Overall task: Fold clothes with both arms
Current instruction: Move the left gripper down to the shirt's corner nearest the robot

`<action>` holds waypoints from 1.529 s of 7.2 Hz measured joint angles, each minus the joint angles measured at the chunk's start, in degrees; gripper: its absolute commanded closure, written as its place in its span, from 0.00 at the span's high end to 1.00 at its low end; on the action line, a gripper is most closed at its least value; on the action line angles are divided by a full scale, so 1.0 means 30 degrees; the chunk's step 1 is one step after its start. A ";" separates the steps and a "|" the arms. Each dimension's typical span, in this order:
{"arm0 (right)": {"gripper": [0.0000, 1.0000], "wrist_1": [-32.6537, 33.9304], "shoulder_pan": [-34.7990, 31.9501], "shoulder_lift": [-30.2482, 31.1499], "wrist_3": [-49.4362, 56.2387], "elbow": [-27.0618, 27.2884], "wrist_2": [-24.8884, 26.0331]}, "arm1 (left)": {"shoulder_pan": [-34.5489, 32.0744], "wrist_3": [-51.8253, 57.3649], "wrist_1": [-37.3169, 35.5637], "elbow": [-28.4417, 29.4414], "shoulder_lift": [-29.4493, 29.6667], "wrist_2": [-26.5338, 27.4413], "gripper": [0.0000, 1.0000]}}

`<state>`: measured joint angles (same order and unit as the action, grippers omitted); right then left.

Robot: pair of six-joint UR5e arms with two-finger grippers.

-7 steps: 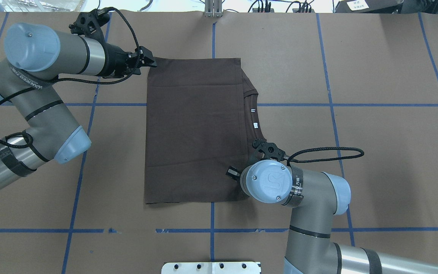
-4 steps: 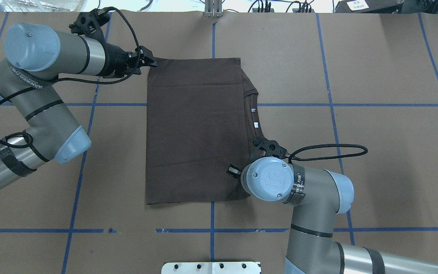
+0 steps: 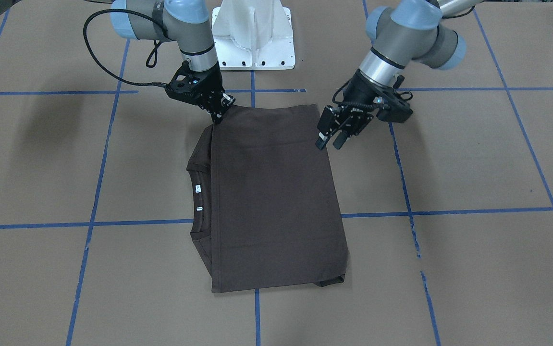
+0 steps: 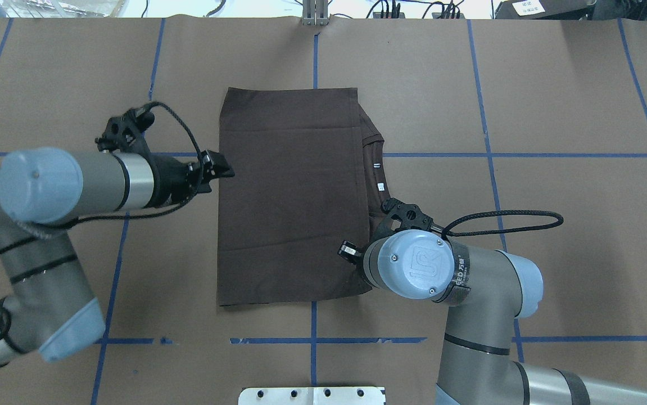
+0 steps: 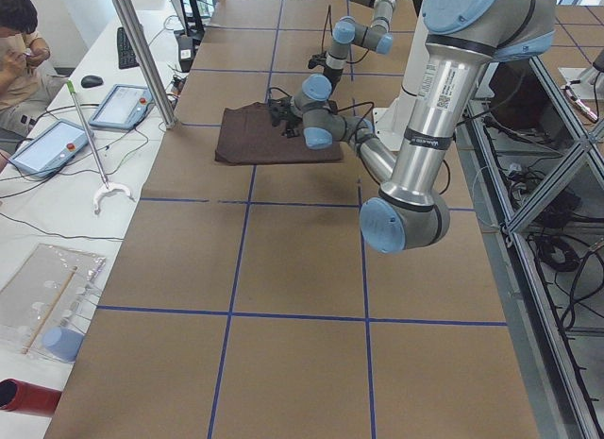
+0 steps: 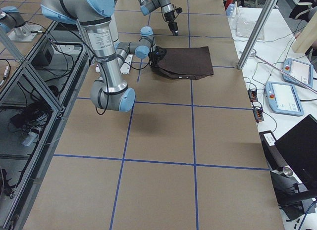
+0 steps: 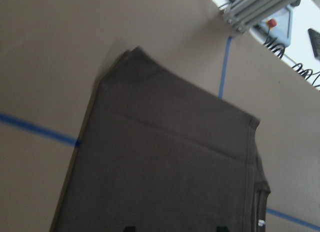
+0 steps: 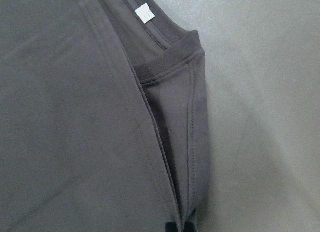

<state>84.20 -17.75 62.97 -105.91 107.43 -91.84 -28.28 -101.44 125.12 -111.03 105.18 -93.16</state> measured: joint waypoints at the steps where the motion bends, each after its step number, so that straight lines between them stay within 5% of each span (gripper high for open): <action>1: 0.00 -0.0001 0.0005 0.0040 0.0001 0.0071 -0.0068 | 0.2000 -0.1169 -0.1423 -0.1050 -0.0721 0.1790 0.63; 4: 0.00 -0.0008 0.0068 0.0029 -0.0025 0.0095 -0.0093 | 0.5523 -0.3212 -0.2732 -0.0909 -0.1040 0.3937 0.62; 8: 0.00 -0.0031 0.0084 0.0039 -0.0029 0.0117 -0.0091 | 0.6040 -0.3350 -0.2825 -0.0008 -0.0974 0.4135 0.53; 9: 0.00 -0.0031 0.0085 0.0028 -0.0029 0.0125 -0.0091 | 0.6082 -0.3348 -0.2828 0.0090 -0.0965 0.4131 0.44; 11: 0.00 -0.0031 0.0086 0.0018 -0.0029 0.0135 -0.0091 | 0.6111 -0.3360 -0.2830 0.0142 -0.0964 0.4129 0.01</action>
<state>84.11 -17.49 63.03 -106.00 107.83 -92.11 -9.95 -111.52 116.63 -110.60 102.29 -80.77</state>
